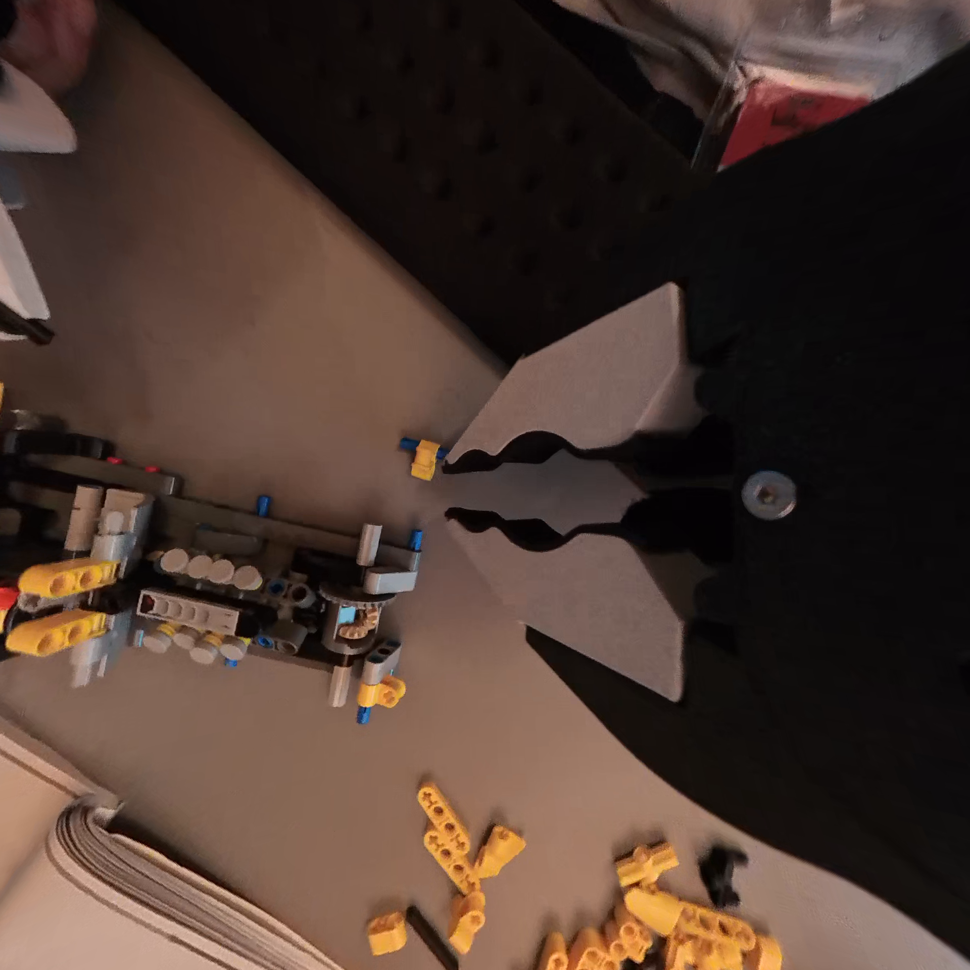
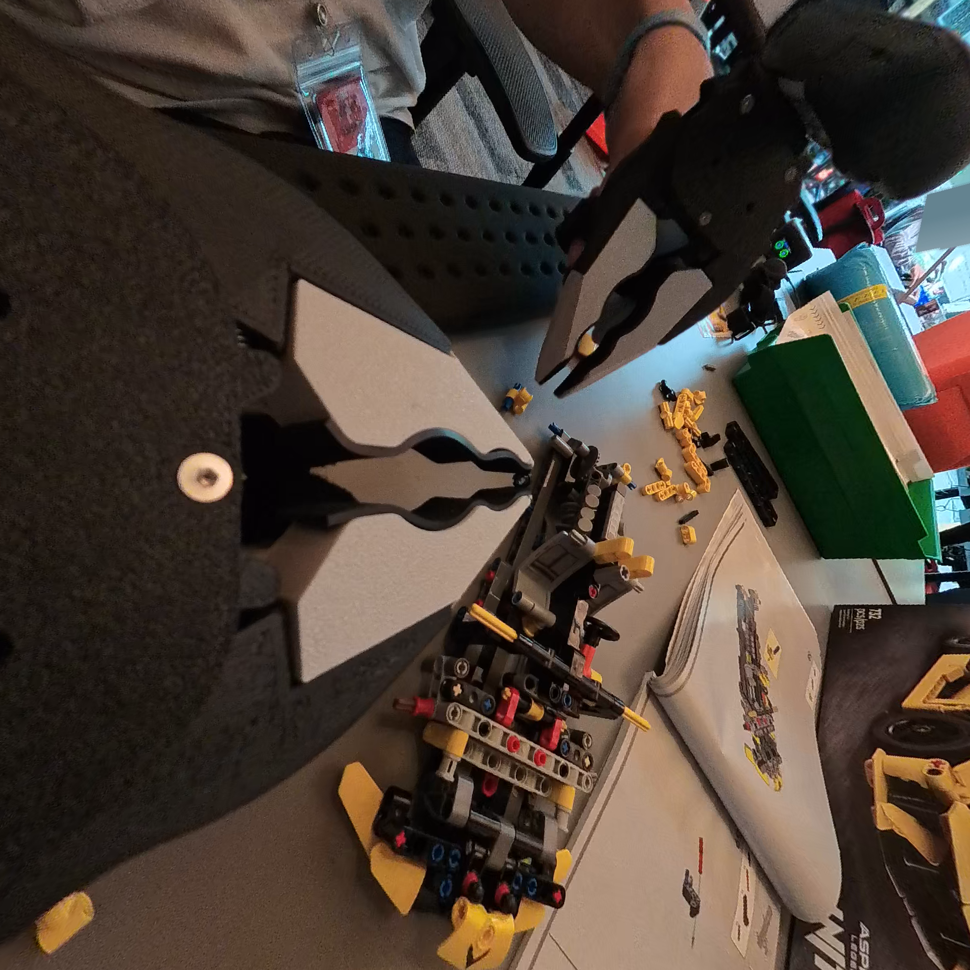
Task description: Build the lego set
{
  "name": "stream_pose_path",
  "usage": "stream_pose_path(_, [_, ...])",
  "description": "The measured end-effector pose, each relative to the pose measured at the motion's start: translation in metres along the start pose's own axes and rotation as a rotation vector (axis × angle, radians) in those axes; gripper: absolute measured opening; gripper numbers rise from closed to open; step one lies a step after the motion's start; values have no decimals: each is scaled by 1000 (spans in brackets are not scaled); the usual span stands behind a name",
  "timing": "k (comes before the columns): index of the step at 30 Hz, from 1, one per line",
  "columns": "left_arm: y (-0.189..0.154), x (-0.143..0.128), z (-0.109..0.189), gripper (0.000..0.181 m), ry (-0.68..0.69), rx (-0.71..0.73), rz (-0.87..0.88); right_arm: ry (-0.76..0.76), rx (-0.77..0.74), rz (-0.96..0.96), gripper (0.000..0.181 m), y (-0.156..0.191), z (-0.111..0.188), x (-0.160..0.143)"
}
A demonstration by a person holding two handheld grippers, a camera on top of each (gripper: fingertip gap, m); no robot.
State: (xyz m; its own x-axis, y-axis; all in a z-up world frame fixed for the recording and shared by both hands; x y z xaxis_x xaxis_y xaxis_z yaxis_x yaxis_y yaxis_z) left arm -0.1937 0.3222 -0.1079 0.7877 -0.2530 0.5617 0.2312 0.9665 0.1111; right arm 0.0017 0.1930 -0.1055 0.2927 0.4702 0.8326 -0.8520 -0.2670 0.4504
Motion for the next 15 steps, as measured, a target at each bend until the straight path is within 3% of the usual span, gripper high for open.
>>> stream_pose_path(6, [-8,4,4,25,-71,-82,159,6,2,-1,4,0,-1,0])
stream_pose_path(12, [-10,9,-6,27,19,59,-218,7,6,-2,4,0,-1,0])
stream_pose_path(15, [-7,11,-12,27,46,-27,-249,10,3,0,4,0,-1,-1])
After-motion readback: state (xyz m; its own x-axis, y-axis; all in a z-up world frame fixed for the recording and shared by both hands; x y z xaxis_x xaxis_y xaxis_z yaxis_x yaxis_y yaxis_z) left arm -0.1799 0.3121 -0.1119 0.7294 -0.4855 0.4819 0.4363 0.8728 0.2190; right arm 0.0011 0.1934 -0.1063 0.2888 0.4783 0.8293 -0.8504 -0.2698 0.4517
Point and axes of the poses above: each gripper's, where its closed fingertips meet, z back along the fingers, x out of its top, y = z × x across the jaws, the point moved 10 cm from there along z, back along the fingers, and after that the axes turned 12 degrees about -z, right-handed, at the moved point
